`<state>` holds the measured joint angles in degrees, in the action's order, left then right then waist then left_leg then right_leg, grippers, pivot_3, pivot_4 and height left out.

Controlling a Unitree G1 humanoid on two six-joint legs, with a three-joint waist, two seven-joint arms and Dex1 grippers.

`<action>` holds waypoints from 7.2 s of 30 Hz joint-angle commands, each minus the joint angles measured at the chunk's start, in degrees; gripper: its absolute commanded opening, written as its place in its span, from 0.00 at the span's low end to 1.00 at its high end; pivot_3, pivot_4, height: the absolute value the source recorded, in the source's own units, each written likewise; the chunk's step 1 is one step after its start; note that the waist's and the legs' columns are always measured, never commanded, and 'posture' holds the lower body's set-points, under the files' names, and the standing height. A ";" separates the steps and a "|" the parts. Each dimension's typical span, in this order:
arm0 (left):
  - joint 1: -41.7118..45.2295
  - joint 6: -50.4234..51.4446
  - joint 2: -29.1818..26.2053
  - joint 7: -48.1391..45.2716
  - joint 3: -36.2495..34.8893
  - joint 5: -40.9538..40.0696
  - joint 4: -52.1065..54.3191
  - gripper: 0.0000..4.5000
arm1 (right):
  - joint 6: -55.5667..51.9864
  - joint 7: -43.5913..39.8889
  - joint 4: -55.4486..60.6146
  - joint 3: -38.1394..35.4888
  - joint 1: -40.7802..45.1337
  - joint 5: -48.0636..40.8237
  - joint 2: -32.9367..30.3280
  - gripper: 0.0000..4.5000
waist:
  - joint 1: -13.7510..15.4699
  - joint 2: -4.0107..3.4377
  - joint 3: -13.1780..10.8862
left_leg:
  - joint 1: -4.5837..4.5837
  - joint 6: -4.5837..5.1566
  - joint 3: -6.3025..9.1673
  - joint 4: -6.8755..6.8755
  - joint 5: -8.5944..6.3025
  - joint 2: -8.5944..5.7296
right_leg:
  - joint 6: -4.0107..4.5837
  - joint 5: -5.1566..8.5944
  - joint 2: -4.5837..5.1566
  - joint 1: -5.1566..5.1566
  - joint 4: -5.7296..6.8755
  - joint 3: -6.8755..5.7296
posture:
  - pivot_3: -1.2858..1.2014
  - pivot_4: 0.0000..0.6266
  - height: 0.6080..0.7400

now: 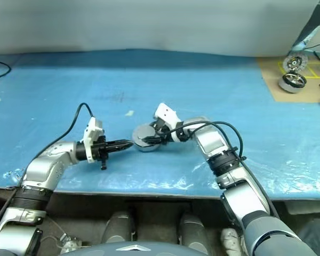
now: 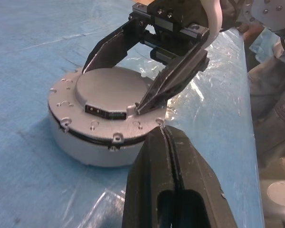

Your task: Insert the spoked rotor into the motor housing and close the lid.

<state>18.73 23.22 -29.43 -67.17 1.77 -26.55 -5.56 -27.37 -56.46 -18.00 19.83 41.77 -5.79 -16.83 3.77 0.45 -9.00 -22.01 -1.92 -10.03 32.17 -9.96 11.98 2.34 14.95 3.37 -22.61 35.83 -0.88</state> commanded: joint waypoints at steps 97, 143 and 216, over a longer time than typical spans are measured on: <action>-0.54 0.72 1.24 6.79 -5.09 -4.04 2.02 0.00 | -14.83 0.37 9.01 4.27 0.76 1.48 -3.02 0.66 | 0.12 0.10 0.03 | 0.47 -0.06 -0.05 -0.74 -0.04 -0.20 | -0.35 -0.19 -0.22 -0.15 -0.29 0.80 | 0.52 0.24 1.00; -0.47 -0.84 1.90 6.43 -4.61 -3.08 -0.21 0.00 | 4.86 9.60 -1.11 -4.13 -10.35 -1.43 5.00 0.66 | -1.36 -0.10 0.57 | 1.83 -0.23 -0.02 -1.80 -0.17 -0.29 | -0.01 -0.08 -0.06 0.34 -1.06 1.14 | 0.52 0.24 1.00; 3.39 0.67 -3.12 -2.93 0.04 3.32 -8.58 0.00 | 2.36 4.26 -6.36 3.04 -0.32 4.09 4.45 0.66 | -1.08 0.21 -0.03 | 0.70 -0.42 0.16 -0.41 -0.25 -0.16 | 0.15 -0.23 -0.23 -0.20 -0.10 0.46 | 0.52 0.24 1.00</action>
<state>20.94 24.36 -32.49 -70.12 2.14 -23.12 -15.07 -24.63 -54.32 -21.12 21.56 42.30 -4.42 -12.34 2.69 0.66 -9.02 -21.18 -2.34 -9.87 31.76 -10.21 11.82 2.52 14.73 3.15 -22.70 35.73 -0.40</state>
